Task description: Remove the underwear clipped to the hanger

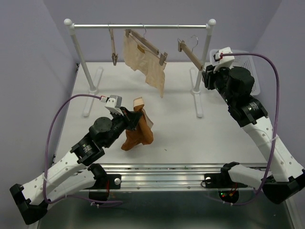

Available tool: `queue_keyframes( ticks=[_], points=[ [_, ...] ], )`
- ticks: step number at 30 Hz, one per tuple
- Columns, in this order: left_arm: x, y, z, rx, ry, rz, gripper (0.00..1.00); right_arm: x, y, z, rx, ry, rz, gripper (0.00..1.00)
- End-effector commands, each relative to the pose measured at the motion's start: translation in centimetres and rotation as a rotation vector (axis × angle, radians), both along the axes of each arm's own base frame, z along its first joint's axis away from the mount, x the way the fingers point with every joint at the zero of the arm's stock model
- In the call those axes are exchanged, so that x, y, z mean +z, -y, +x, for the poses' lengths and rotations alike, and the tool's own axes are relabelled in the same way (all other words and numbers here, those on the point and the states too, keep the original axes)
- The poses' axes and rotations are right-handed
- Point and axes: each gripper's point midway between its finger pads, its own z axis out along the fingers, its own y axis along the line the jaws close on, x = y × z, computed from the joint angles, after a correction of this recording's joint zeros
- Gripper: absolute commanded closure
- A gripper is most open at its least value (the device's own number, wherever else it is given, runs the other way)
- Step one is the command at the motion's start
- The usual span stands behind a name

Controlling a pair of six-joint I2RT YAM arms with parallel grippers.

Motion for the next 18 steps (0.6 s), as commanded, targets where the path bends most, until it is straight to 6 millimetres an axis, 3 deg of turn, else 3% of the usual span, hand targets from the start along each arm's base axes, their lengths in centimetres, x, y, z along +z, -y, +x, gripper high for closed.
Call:
queue_keyframes(
  ticks=[1, 11, 18],
  points=[
    [3.5, -0.2, 0.2, 0.02, 0.071, -0.08, 1.0, 7.0, -0.2, 0.4, 0.026, 0.24, 0.017, 0.99],
    [3.4, -0.2, 0.1, 0.012, 0.075, -0.079, 1.0, 9.1, -0.4, 1.9, -0.007, 0.31, 0.049, 0.99],
    [3.3, -0.3, 0.0, 0.014, 0.077, -0.076, 1.0, 9.2, -0.4, 3.2, -0.042, 0.31, 0.061, 0.99]
  ],
)
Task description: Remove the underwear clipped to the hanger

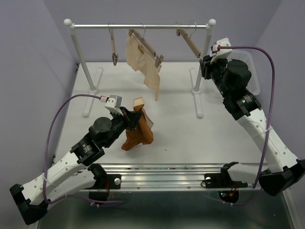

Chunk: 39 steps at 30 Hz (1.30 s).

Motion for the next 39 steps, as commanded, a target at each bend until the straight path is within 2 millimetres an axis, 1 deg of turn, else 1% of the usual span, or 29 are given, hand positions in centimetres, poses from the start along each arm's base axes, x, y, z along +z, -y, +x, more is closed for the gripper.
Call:
queue_keyframes(
  ticks=[1, 2, 4, 5, 8, 11, 12, 13, 14, 17, 18, 19, 21, 22, 24, 25, 27, 29, 30, 31, 33, 34, 35, 36, 37, 38, 39],
  points=[
    [3.2, -0.3, 0.0, 0.011, 0.075, -0.074, 1.0, 5.7, 1.0, 0.2, -0.055, 0.151, 0.081, 0.99],
    [3.2, -0.3, 0.0, 0.014, 0.074, -0.075, 1.0, 5.2, 0.8, 0.8, -0.059, 0.138, 0.075, 0.99],
    [3.2, -0.4, 0.0, 0.016, 0.075, -0.076, 1.0, 5.1, 1.0, 1.2, -0.079, 0.128, 0.091, 0.99],
    [3.2, -0.4, 0.0, 0.016, 0.075, -0.076, 1.0, 4.5, 0.9, 1.7, -0.086, 0.111, 0.087, 0.99],
    [3.3, -0.4, 0.0, 0.016, 0.076, -0.075, 1.0, 3.5, 0.7, 2.1, -0.09, 0.082, 0.09, 0.99],
    [3.3, -0.4, 0.0, 0.018, 0.075, -0.076, 1.0, 2.6, 0.5, 2.1, -0.086, 0.054, 0.107, 0.99],
    [3.3, -0.4, 0.0, 0.015, 0.075, -0.076, 1.0, 1.9, 0.5, 2.2, -0.086, 0.037, 0.108, 0.99],
    [3.3, -0.4, 0.0, 0.014, 0.076, -0.075, 1.0, 1.6, 0.4, 2.0, -0.083, 0.032, 0.117, 0.99],
    [3.3, -0.4, 0.0, 0.013, 0.076, -0.075, 1.0, 0.8, 0.4, 2.1, -0.083, 0.014, 0.116, 0.99],
    [3.3, -0.4, 0.0, 0.013, 0.078, -0.075, 1.0, 0.2, 0.4, 2.0, -0.088, 0.0, 0.136, 0.94],
    [3.3, -0.4, 0.0, 0.013, 0.076, -0.075, 1.0, 0.0, 0.5, 1.9, -0.091, -0.005, 0.138, 0.91],
    [3.3, -0.4, -0.1, 0.013, 0.076, -0.077, 1.0, -0.3, 0.5, 1.9, -0.095, -0.014, 0.139, 0.84],
    [3.4, -0.3, -0.1, 0.008, 0.075, -0.082, 1.0, 0.0, 0.8, 1.7, -0.103, -0.01, 0.149, 0.76],
    [3.3, -0.3, -0.1, 0.007, 0.074, -0.081, 1.0, -0.1, 0.8, 1.6, -0.105, -0.014, 0.15, 0.7],
    [3.5, -0.3, -0.2, 0.004, 0.076, -0.086, 1.0, 0.0, 0.9, 1.4, -0.106, -0.019, 0.16, 0.61],
    [3.5, -0.3, -0.2, 0.004, 0.077, -0.087, 1.0, 0.1, 0.9, 1.3, -0.106, -0.021, 0.163, 0.51],
    [3.7, -0.3, -0.2, 0.004, 0.078, -0.091, 1.0, 0.2, 1.0, 1.0, -0.101, -0.025, 0.166, 0.43],
    [3.8, -0.2, -0.2, -0.001, 0.079, -0.092, 1.0, 0.5, 0.8, 0.6, -0.083, -0.026, 0.169, 0.37],
    [3.9, -0.2, -0.3, -0.002, 0.08, -0.093, 1.0, 0.7, 0.8, 0.4, -0.076, -0.025, 0.172, 0.32],
    [4.0, -0.1, -0.2, -0.004, 0.08, -0.093, 1.0, 0.8, 0.8, 0.0, -0.067, -0.028, 0.174, 0.21],
    [4.2, 0.0, -0.3, -0.013, 0.084, -0.098, 1.0, 0.9, 0.5, -0.6, -0.041, -0.032, 0.176, 0.09],
    [4.3, 0.1, -0.4, -0.014, 0.085, -0.101, 1.0, 1.1, 0.7, -1.2, -0.036, -0.031, 0.184, 0.0],
    [4.3, 0.1, -0.3, -0.016, 0.085, -0.101, 1.0, 1.1, 0.5, -1.5, -0.018, -0.035, 0.184, 0.0],
    [4.4, 0.2, -0.4, -0.019, 0.088, -0.103, 1.0, 0.5, 0.5, -1.8, -0.015, -0.055, 0.176, 0.0],
    [4.4, 0.2, -0.4, -0.019, 0.085, -0.104, 1.0, 0.8, 0.6, -2.5, -0.002, -0.052, 0.188, 0.0],
    [4.4, 0.2, -0.3, -0.019, 0.084, -0.105, 1.0, 0.7, 0.5, -3.0, 0.009, -0.062, 0.207, 0.0],
    [4.4, 0.3, -0.2, -0.016, 0.081, -0.107, 1.0, -0.3, 0.3, -3.4, 0.022, -0.09, 0.2, 0.0]
  ],
)
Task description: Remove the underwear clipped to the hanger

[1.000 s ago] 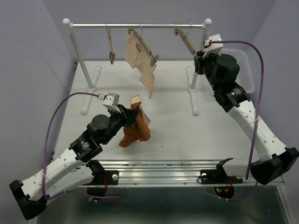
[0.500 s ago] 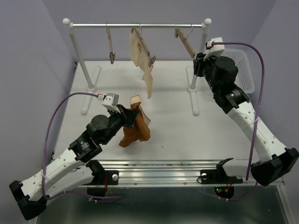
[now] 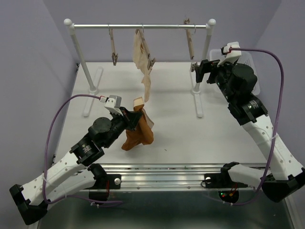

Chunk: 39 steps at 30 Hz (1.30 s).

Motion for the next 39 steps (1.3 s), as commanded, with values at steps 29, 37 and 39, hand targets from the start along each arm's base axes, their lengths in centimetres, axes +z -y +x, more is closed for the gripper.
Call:
queue_keyframes(
  ticks=[29, 37, 39],
  points=[
    [8.4, 4.4, 2.0, -0.054, 0.041, -0.301, 1.0, -10.8, -21.9, -15.1, 1.164, -0.23, 0.114, 0.0],
    [9.3, 5.1, 1.5, -0.1, 0.058, -0.327, 1.0, -12.0, -23.9, -11.4, 0.944, -0.27, 0.152, 0.58],
    [9.4, 5.2, 1.3, -0.111, 0.061, -0.33, 1.0, -11.6, -23.4, -10.6, 0.878, -0.272, 0.209, 0.76]
  ],
)
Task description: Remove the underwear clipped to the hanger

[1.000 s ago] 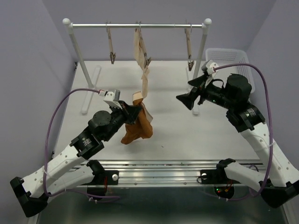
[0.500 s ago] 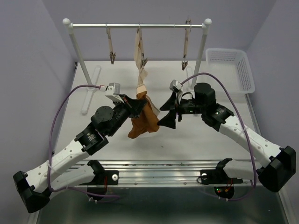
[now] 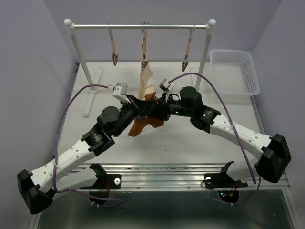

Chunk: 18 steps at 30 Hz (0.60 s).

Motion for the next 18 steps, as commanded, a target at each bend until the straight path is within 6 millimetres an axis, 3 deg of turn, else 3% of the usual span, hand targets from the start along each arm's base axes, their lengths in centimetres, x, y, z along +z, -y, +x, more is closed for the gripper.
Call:
queue_keyframes(
  ticks=[1, 2, 3, 4, 5, 7, 8, 12, 13, 14, 18],
  points=[
    [4.7, 0.0, -0.9, -0.033, 0.096, -0.112, 1.0, 4.5, 0.7, 3.2, -0.231, 0.06, 0.138, 0.9],
    [4.7, -0.1, -1.0, -0.033, 0.096, -0.112, 0.98, 4.5, 1.1, 3.5, -0.263, 0.056, 0.138, 0.98],
    [4.8, -0.3, -1.0, -0.03, 0.098, -0.111, 0.89, 4.5, 1.6, 3.7, -0.291, 0.05, 0.133, 0.99],
    [4.8, -0.4, -1.0, -0.024, 0.097, -0.11, 0.74, 4.3, 2.2, 3.9, -0.33, 0.04, 0.119, 0.99],
    [4.9, -0.8, -1.0, -0.011, 0.098, -0.109, 0.35, 3.6, 3.5, 4.3, -0.4, 0.015, 0.081, 0.99],
    [5.0, -1.3, -1.1, 0.003, 0.104, -0.107, 0.1, 2.2, 5.2, 4.3, -0.475, -0.022, 0.021, 0.99],
    [5.0, -1.6, -1.0, 0.018, 0.107, -0.103, 0.01, 0.1, 6.8, 4.3, -0.549, -0.07, -0.04, 0.99],
    [4.9, -2.8, -0.6, 0.077, 0.105, -0.077, 0.01, -1.6, 12.7, 3.0, -0.77, -0.143, -0.117, 0.99],
    [4.8, -3.0, -0.5, 0.089, 0.101, -0.069, 0.01, -0.7, 14.6, 2.5, -0.834, -0.139, -0.11, 0.99],
    [4.6, -3.4, -0.3, 0.112, 0.095, -0.051, 0.01, -1.3, 17.6, 2.4, -0.966, -0.151, -0.167, 0.99],
    [3.6, -4.6, 0.5, 0.188, 0.062, -0.007, 0.01, 0.6, 25.1, 0.8, -1.237, -0.108, -0.211, 0.99]
  ],
)
